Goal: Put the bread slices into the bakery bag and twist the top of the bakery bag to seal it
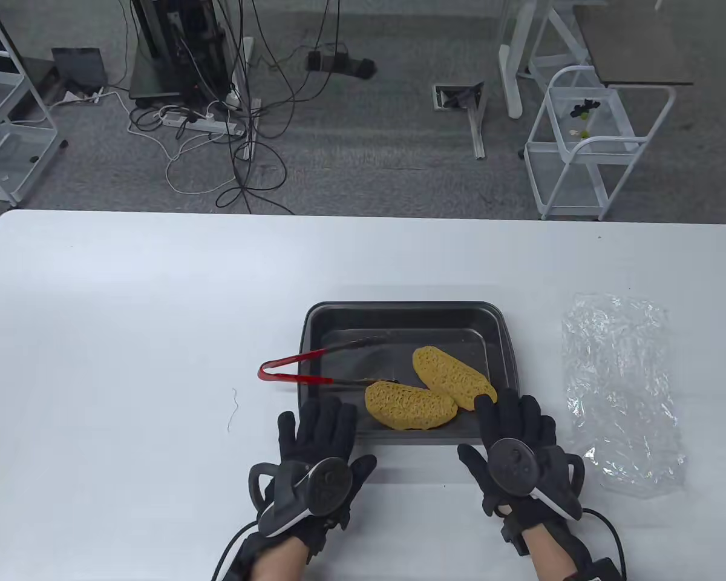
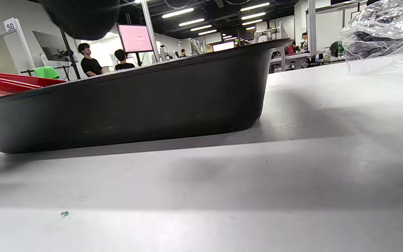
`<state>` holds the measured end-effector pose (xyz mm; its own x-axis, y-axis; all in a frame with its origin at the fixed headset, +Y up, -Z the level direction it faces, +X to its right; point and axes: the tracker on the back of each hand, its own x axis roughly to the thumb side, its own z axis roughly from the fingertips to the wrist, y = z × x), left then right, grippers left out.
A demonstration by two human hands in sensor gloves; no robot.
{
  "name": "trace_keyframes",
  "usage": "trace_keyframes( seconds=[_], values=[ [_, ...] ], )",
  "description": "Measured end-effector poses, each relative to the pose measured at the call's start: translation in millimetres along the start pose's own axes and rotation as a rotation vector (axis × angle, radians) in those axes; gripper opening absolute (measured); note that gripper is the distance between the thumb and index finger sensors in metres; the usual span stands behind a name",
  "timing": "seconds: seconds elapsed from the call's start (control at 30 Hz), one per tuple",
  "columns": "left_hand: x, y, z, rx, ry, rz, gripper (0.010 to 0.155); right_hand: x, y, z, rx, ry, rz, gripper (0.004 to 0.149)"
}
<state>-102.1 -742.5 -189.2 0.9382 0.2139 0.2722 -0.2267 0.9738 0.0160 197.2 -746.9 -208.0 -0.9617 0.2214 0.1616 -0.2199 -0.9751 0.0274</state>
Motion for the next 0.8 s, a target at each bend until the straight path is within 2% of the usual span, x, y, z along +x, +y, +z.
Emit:
trace_keyframes(
  seconds=[0.27,0.8],
  values=[
    [-0.5,-0.2,-0.3,-0.015,-0.007,0.018,0.082,-0.2,1.1,-0.8,0.027,0.006,-0.003,0.081],
    [-1.0,2.1,0.8,0.009,-0.002,0.012,0.082,-0.1,-3.8,0.5,0.005,0.020,0.000,0.081]
  ],
)
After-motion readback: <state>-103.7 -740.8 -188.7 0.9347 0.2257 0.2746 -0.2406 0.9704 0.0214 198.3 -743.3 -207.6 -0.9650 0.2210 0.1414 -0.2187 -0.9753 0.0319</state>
